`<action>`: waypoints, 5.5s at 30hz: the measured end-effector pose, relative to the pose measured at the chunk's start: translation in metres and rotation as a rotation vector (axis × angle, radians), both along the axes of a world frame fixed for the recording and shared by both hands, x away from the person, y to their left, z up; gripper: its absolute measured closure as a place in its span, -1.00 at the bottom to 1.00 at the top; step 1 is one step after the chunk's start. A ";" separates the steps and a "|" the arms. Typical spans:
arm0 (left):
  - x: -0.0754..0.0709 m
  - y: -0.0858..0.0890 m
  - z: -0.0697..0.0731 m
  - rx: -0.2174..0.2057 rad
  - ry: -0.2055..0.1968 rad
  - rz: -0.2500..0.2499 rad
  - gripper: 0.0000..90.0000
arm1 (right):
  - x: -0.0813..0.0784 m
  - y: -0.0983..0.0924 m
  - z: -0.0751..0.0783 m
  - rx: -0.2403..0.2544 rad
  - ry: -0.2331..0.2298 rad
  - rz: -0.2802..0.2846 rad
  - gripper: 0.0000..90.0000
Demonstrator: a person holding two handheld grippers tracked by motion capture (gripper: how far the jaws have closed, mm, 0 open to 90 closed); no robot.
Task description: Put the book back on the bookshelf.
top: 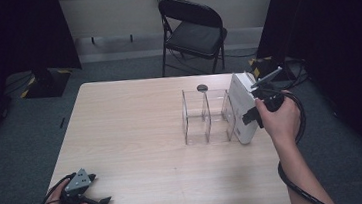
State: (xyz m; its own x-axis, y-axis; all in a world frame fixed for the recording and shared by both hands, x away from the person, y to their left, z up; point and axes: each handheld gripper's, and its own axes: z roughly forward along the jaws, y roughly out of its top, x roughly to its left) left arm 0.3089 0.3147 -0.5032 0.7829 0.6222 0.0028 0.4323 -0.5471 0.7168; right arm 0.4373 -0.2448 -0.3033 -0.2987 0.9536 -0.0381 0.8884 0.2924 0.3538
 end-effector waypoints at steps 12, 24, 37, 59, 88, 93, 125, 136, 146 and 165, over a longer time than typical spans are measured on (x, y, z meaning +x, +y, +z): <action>0.000 0.000 0.000 0.001 -0.001 0.001 -1.00 | -0.014 -0.002 0.001 0.026 0.004 0.010 -0.64; -0.001 -0.001 -0.001 -0.012 0.011 0.008 -1.00 | -0.026 0.005 -0.007 0.061 0.003 0.053 -0.64; -0.001 -0.001 0.000 -0.010 0.011 0.007 -1.00 | -0.034 0.030 -0.020 0.075 0.002 0.154 -0.64; -0.001 -0.001 -0.001 -0.018 0.019 0.011 -1.00 | -0.034 0.062 -0.044 0.147 0.004 0.248 -0.64; -0.002 -0.002 -0.001 -0.018 0.020 0.012 -1.00 | -0.039 0.104 -0.074 0.170 0.030 0.343 -0.62; -0.002 -0.002 -0.001 -0.018 0.020 0.012 -1.00 | -0.040 0.111 -0.079 0.163 0.039 0.362 -0.62; -0.001 -0.002 -0.001 -0.015 0.017 0.011 -1.00 | -0.044 0.136 -0.113 0.210 0.056 0.409 -0.62; -0.001 -0.002 -0.001 -0.015 0.017 0.011 -1.00 | -0.046 0.146 -0.129 0.214 0.069 0.437 -0.61; -0.001 -0.002 -0.001 -0.016 0.017 0.010 -1.00 | -0.049 0.157 -0.142 0.202 0.083 0.468 -0.61; -0.001 -0.002 -0.001 -0.015 0.018 0.009 -1.00 | -0.056 0.177 -0.167 0.129 0.033 0.539 -0.66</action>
State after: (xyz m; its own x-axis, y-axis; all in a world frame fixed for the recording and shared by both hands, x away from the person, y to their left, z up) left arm 0.3075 0.3131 -0.5039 0.7769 0.6293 -0.0204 0.4499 -0.5322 0.7172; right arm 0.3808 -0.0681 -0.4701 -0.7446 0.6620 0.0860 0.6362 0.6648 0.3915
